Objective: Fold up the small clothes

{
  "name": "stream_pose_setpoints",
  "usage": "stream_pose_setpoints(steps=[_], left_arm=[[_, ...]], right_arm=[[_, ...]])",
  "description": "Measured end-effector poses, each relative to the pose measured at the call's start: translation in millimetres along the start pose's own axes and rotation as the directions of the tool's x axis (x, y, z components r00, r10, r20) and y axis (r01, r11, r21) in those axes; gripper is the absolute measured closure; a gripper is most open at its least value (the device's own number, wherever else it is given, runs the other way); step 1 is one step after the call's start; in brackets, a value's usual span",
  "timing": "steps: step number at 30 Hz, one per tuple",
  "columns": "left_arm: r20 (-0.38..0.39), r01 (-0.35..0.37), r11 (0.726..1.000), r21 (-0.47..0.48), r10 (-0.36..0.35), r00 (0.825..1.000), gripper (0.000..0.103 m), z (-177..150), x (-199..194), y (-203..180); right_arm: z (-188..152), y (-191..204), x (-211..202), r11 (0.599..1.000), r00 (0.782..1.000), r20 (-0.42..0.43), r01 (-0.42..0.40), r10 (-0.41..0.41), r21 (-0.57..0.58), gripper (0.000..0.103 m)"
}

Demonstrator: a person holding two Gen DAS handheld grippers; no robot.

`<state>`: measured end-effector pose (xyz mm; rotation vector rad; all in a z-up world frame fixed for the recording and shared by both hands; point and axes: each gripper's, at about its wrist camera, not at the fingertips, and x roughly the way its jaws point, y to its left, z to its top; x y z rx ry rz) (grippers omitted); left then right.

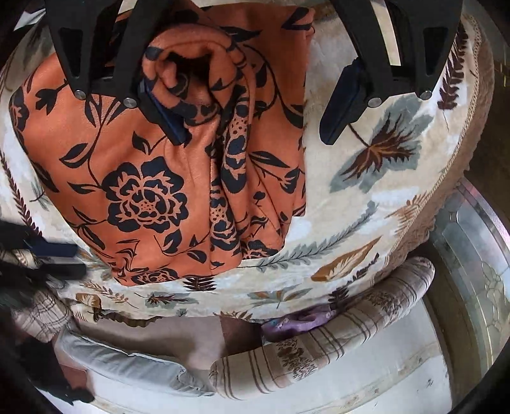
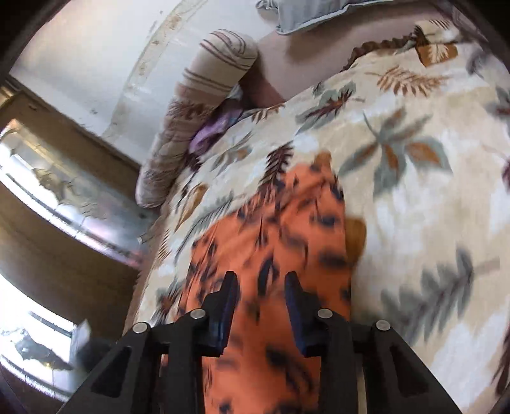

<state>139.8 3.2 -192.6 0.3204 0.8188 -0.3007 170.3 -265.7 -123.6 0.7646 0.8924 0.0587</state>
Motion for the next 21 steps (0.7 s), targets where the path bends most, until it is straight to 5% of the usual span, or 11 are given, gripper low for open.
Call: stream_pose_setpoints(steps=[5, 10, 15, 19, 21], left_arm=[[-0.007, 0.026, 0.999, -0.024, -0.027, 1.0, 0.016, -1.3, 0.9, 2.8], [-0.011, 0.034, 0.999, -0.028, -0.034, 0.999, 0.016, -2.5, 0.6, 3.6], [-0.018, 0.046, 0.998, -0.041, -0.047, 0.999, 0.016, -1.8, 2.6, 5.2], [-0.016, 0.05, 0.998, -0.044, -0.051, 0.999, 0.016, -2.4, 3.5, 5.2], [-0.018, 0.051, 0.998, -0.041, -0.051, 0.999, 0.016, -2.4, 5.8, 6.3]], right_arm=[[28.0, -25.3, 75.5, 0.988, 0.965, -0.224, 0.149, -0.138, 0.033, 0.069], [50.3, -2.3, 70.7, 0.988, 0.974, -0.165, 0.153, -0.155, -0.022, 0.068], [54.0, 41.7, 87.8, 0.993, 0.981, -0.182, 0.051, -0.07, -0.108, 0.068], [41.7, 59.2, 144.3, 0.981, 0.944, -0.303, 0.08, -0.132, -0.177, 0.066], [38.8, 60.9, 154.7, 0.974, 0.942, -0.296, 0.1, -0.158, -0.203, 0.065]])
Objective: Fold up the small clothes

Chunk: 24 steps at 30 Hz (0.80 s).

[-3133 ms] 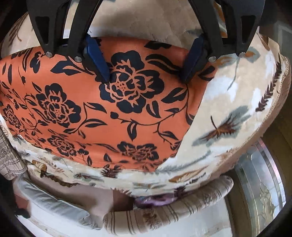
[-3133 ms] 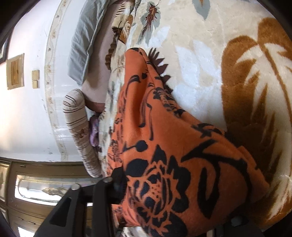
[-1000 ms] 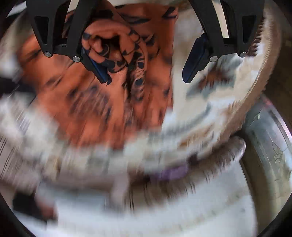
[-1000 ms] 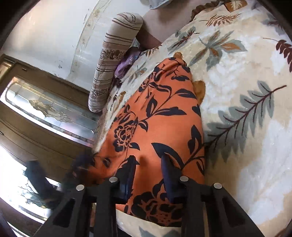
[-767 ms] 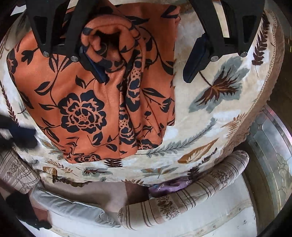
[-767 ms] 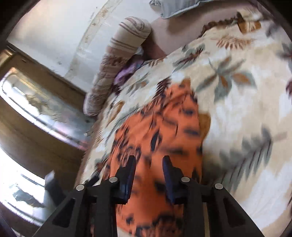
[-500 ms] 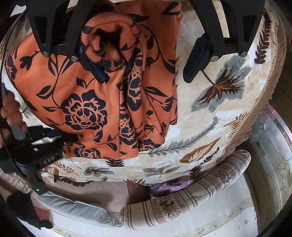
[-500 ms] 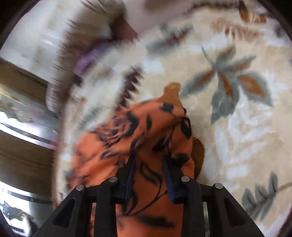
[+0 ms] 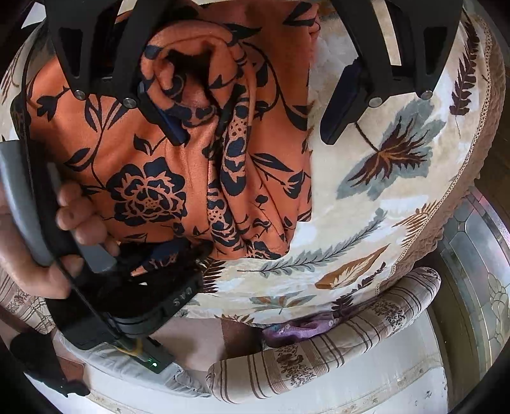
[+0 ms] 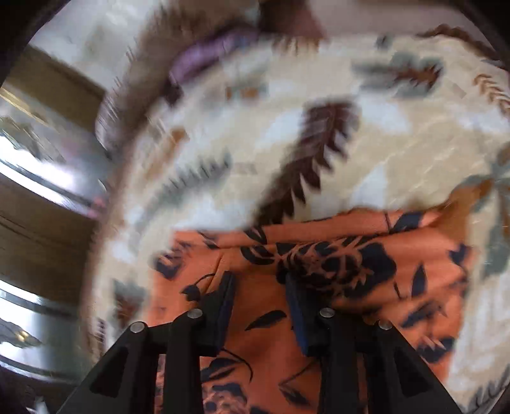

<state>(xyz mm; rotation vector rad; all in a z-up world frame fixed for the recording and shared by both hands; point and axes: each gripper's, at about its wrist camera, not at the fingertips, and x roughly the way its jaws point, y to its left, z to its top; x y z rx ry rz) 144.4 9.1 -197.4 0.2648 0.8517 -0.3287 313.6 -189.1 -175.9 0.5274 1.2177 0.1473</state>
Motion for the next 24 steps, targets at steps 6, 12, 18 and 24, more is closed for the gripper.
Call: stream_pose_setpoints(steps=[6, 12, 18, 24], left_arm=[[0.0, 0.002, 1.0, -0.003, -0.002, 1.0, 0.015, -0.4, -0.7, -0.3], [0.003, -0.009, 1.0, -0.007, 0.009, 1.0, 0.015, -1.2, -1.6, -1.7], [0.006, -0.023, 1.0, -0.018, 0.023, 1.0, 0.013, -3.3, -2.6, -2.5], [0.003, -0.041, 0.998, -0.038, 0.041, 0.999, 0.006, -5.2, 1.5, -0.2]], right_arm=[[-9.8, 0.0, -29.7, 1.0, 0.999, 0.041, -0.012, 0.013, -0.024, 0.065], [-61.8, -8.8, -88.7, 0.999, 0.993, 0.118, -0.027, 0.032, -0.038, 0.065], [-123.7, -17.4, -129.1, 0.999, 0.984, 0.179, 0.012, -0.003, -0.048, 0.065], [-159.6, -26.3, -109.2, 0.997, 0.982, 0.189, 0.027, -0.014, -0.067, 0.064]])
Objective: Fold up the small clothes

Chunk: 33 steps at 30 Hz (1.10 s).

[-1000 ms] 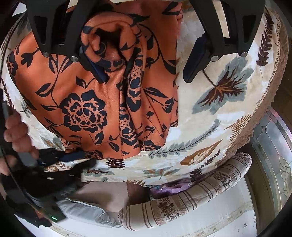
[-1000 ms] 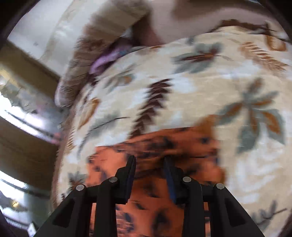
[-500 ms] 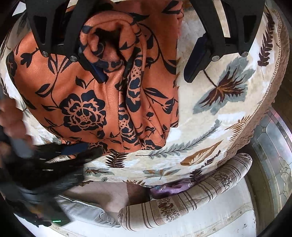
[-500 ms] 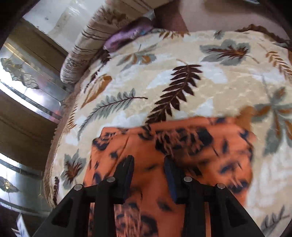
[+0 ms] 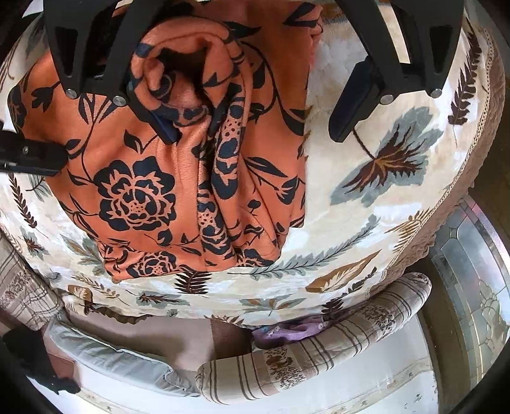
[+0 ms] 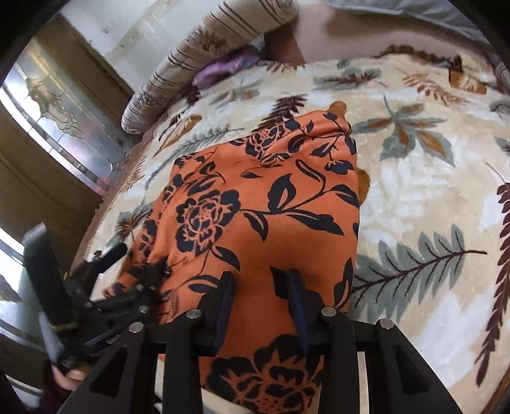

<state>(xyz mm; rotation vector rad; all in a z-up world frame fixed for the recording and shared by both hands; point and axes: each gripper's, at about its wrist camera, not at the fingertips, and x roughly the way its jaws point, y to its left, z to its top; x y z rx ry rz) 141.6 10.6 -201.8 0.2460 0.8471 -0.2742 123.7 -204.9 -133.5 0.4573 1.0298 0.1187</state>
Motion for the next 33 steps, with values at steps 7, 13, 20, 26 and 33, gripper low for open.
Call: stream_pose_setpoints(steps=[7, 13, 20, 26, 33], left_arm=[[-0.015, 0.031, 0.993, -0.118, -0.033, 0.999, 0.0, -6.0, 7.3, 12.7], [0.013, 0.02, 0.987, -0.157, -0.018, 1.0, 0.0, -14.9, 6.5, 10.7], [0.026, -0.006, 0.992, -0.129, 0.009, 1.0, 0.0, -16.9, 2.5, 6.8], [0.045, -0.06, 0.996, -0.07, 0.063, 0.997, 0.0, -17.0, -3.6, -1.2], [0.053, -0.111, 0.99, -0.086, 0.116, 0.992, 0.0, -22.9, -10.3, -6.6]], right_arm=[[-8.3, 0.3, 0.3, 0.999, 0.999, 0.044, 0.013, -0.011, -0.043, 0.064], [-19.9, -0.3, -4.3, 0.998, 0.997, 0.08, 0.016, -0.012, -0.054, 0.064], [-32.0, -3.7, -15.2, 0.998, 0.996, 0.093, 0.015, -0.01, -0.056, 0.064], [-37.9, -7.8, -20.5, 0.998, 0.995, 0.096, 0.002, 0.004, -0.062, 0.064], [-43.4, -16.8, -26.8, 0.997, 0.995, 0.092, -0.04, 0.047, -0.069, 0.064]])
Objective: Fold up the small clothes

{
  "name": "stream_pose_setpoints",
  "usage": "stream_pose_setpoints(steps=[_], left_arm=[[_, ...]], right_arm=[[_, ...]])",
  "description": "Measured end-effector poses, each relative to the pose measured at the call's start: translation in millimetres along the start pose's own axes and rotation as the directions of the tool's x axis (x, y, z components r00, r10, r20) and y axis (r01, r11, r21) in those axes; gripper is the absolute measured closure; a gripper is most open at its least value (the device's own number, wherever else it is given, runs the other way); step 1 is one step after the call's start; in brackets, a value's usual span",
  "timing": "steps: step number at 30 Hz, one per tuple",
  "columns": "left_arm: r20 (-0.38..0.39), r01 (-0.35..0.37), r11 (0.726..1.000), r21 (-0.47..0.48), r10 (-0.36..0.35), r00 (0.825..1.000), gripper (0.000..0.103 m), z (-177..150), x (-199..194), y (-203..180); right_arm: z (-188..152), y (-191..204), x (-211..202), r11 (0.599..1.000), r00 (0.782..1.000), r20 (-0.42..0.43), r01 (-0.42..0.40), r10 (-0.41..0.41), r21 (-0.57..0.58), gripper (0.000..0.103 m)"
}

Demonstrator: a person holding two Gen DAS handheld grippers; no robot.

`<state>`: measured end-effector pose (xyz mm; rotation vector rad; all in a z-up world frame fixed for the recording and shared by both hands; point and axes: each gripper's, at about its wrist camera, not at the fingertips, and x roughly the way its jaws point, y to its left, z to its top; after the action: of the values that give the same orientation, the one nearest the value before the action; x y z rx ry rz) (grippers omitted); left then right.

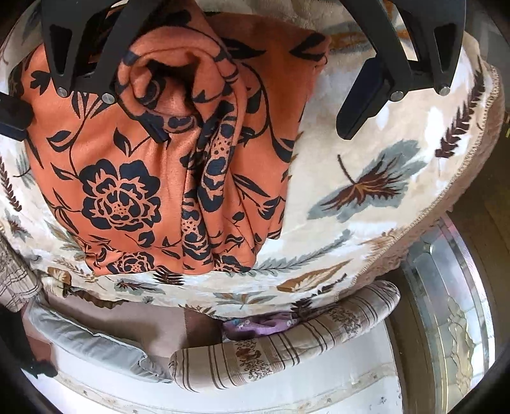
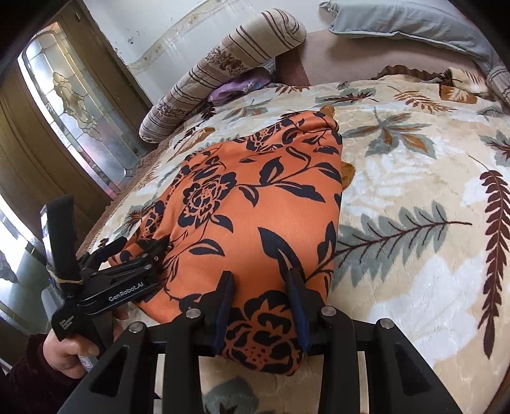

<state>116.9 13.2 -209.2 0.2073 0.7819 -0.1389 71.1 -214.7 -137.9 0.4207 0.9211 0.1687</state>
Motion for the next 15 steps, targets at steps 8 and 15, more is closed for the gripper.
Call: stream_pose_setpoints(steps=[8, 15], left_arm=[[-0.05, -0.039, 0.998, -0.046, 0.037, 0.998, 0.0, 1.6, -12.8, -0.7], [-0.028, -0.101, 0.994, 0.032, 0.102, 0.994, 0.0, 5.5, -39.7, -12.9]], right_arm=[[-2.0, -12.7, -9.2, 0.997, 0.997, 0.013, -0.077, 0.076, 0.023, 0.064], [2.5, -13.8, -21.4, 0.992, 0.991, 0.057, -0.121, 0.12, 0.031, 0.065]])
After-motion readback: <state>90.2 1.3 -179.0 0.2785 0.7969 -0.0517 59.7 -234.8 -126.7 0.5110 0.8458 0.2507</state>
